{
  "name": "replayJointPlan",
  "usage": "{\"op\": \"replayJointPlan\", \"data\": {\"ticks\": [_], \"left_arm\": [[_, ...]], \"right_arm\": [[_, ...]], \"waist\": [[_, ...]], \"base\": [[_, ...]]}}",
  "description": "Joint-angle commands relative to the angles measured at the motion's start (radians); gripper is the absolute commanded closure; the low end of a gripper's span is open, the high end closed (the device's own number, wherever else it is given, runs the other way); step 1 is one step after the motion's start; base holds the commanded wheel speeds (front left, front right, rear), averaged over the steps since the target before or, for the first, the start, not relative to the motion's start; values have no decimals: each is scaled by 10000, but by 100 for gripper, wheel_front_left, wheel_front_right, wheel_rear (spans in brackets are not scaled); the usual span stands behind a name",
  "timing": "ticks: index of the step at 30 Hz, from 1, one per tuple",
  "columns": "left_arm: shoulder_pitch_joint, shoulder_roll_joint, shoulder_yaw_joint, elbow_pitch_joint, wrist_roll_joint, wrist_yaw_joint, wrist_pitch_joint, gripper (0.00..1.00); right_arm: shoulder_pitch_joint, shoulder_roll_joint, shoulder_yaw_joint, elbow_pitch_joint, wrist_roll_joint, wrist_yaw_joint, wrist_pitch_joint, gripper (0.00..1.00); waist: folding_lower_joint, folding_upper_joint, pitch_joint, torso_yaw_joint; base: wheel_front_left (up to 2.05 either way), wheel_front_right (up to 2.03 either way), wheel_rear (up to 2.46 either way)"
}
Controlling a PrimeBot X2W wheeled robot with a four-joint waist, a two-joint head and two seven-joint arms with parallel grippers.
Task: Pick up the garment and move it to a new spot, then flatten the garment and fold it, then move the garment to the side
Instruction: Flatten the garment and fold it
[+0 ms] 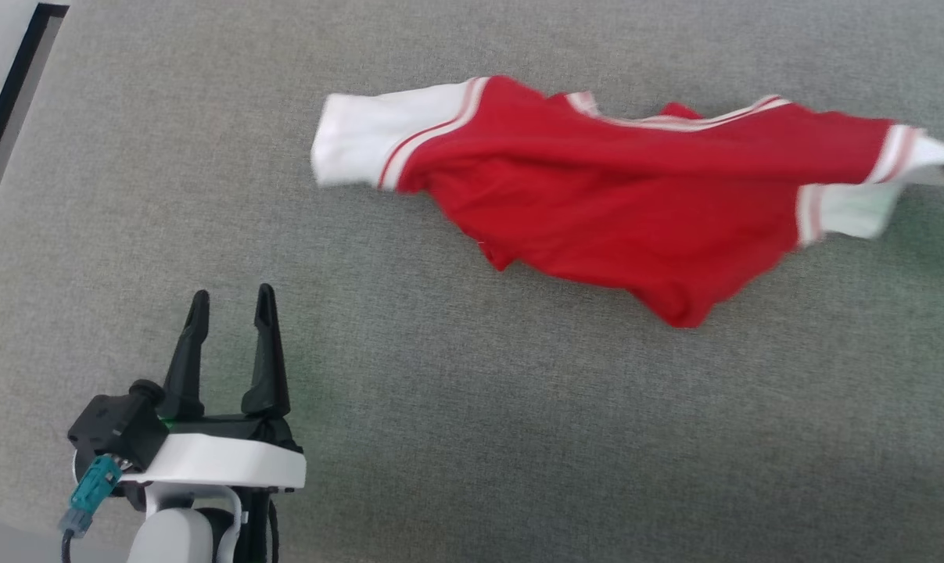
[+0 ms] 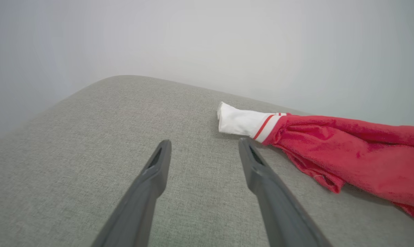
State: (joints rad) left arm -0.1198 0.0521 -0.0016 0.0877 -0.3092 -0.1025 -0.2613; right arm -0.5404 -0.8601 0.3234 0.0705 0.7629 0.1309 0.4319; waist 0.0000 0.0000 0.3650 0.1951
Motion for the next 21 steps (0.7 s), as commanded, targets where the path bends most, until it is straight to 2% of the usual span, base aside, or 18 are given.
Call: {"op": "replayJointPlan", "data": {"ticks": [1,4,7,12,20,21], "left_arm": [[-110,3,-50,-25,-79,-24,-51,0],[-228,2,-192,-69,-137,-45,-51,0],[-269,5,-234,-143,-198,-54,-51,0],[-409,0,-207,-81,-174,-66,-53,0],[-772,0,-123,38,102,-163,-52,0],[-809,-4,-106,45,157,-188,-52,0]], "right_arm": [[207,2,-424,194,179,-3,195,100],[518,-107,-1633,845,323,-3,640,100],[1016,-100,-2352,1263,202,-1,880,100],[1503,444,-2939,1611,-22,-3,754,100],[1330,972,-3169,2034,-814,-3,214,100],[1290,1084,-3205,2105,-810,-3,111,88]], "waist": [[0,0,48,32],[0,0,156,159],[0,0,242,255],[0,0,414,215],[0,0,500,-54],[0,0,492,-125]], "base": [[0,0,0],[0,0,0],[0,0,0],[0,0,0],[0,0,0],[0,0,0]]}}
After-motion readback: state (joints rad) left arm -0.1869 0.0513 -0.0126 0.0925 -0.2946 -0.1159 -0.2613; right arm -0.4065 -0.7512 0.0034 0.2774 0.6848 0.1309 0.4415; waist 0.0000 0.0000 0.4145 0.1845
